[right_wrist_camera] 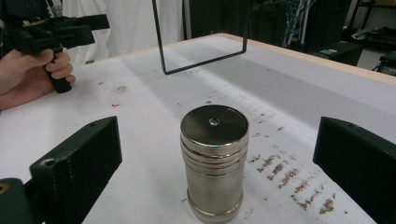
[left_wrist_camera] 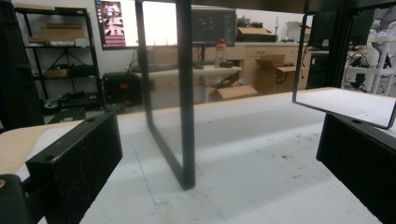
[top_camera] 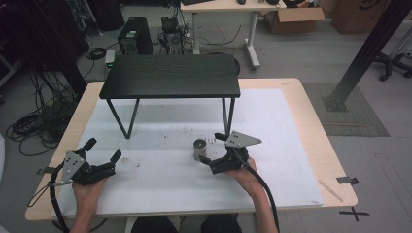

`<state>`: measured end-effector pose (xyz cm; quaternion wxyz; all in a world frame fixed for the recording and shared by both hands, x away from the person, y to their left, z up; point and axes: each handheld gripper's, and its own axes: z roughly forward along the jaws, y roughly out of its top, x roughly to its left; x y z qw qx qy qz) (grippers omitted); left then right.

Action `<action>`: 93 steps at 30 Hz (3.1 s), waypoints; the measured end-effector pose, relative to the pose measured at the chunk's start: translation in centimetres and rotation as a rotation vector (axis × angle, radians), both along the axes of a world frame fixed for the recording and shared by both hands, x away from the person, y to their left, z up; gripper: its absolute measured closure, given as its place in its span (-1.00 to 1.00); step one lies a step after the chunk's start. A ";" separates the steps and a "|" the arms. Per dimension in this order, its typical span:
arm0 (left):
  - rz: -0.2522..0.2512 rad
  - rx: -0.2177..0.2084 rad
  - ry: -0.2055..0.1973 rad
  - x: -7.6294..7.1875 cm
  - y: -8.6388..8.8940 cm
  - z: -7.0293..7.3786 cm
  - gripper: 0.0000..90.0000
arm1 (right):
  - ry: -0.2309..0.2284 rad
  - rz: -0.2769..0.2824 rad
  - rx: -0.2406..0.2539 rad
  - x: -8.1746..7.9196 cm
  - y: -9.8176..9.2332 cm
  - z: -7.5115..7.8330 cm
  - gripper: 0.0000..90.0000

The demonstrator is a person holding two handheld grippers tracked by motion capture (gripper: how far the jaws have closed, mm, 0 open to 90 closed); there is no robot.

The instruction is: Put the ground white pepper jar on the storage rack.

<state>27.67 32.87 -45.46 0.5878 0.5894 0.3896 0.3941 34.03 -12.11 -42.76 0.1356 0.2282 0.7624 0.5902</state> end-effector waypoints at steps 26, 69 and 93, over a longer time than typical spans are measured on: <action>0.000 -0.002 -0.002 0.0 0.0 0.0 -0.99 | 0.031 0.016 -0.105 1.4 2.9 -0.9 -0.86; 0.000 -0.001 -0.001 0.0 0.0 0.0 -0.98 | 0.032 -0.007 -0.150 1.3 2.8 -0.8 0.09; 0.001 0.000 0.000 0.0 0.0 0.0 -0.98 | 0.033 0.024 -0.142 0.8 3.0 2.3 0.09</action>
